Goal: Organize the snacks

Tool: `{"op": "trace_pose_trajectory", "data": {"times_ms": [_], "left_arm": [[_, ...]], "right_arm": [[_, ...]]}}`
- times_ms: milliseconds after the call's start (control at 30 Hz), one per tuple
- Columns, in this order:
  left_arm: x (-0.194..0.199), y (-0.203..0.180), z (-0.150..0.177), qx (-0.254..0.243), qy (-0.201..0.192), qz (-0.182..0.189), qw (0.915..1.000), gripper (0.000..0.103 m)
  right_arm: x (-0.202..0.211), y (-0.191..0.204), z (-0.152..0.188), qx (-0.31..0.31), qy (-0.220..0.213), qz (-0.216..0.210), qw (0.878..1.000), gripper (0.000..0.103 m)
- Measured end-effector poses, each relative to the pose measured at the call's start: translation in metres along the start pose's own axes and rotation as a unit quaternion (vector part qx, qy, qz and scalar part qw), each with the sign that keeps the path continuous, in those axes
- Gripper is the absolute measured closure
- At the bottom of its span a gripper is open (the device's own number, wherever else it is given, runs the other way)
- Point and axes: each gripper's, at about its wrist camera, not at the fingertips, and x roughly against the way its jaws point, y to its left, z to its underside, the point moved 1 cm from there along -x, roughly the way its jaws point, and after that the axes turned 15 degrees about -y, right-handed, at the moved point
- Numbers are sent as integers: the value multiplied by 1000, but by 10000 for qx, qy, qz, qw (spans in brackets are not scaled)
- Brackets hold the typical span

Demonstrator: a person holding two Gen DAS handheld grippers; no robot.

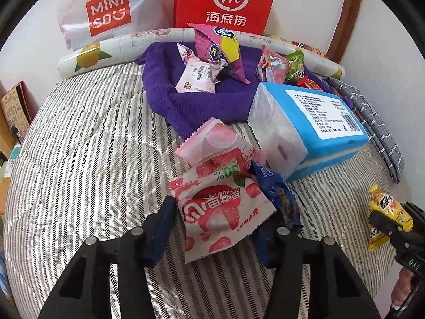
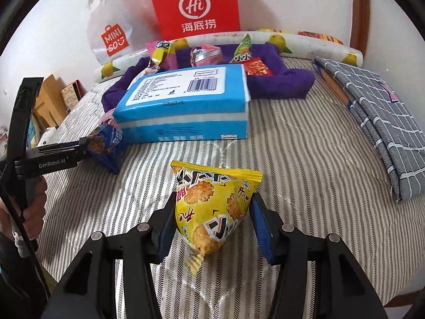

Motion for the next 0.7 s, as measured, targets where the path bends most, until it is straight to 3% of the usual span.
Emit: {"op": "trace_pose_trajectory", "data": {"times_ms": [167, 467, 700], "left_arm": [[6, 4, 2, 84, -15, 78, 9999, 63], [34, 9, 6, 219, -128, 115, 9996, 65], [65, -8, 8, 146, -258, 245, 9993, 65]], "right_arm": [[1, -1, 0, -24, 3, 28, 10000, 51], [12, 1, 1, -76, -50, 35, 10000, 51], [32, 1, -3, -76, -198, 70, 9998, 51]]}}
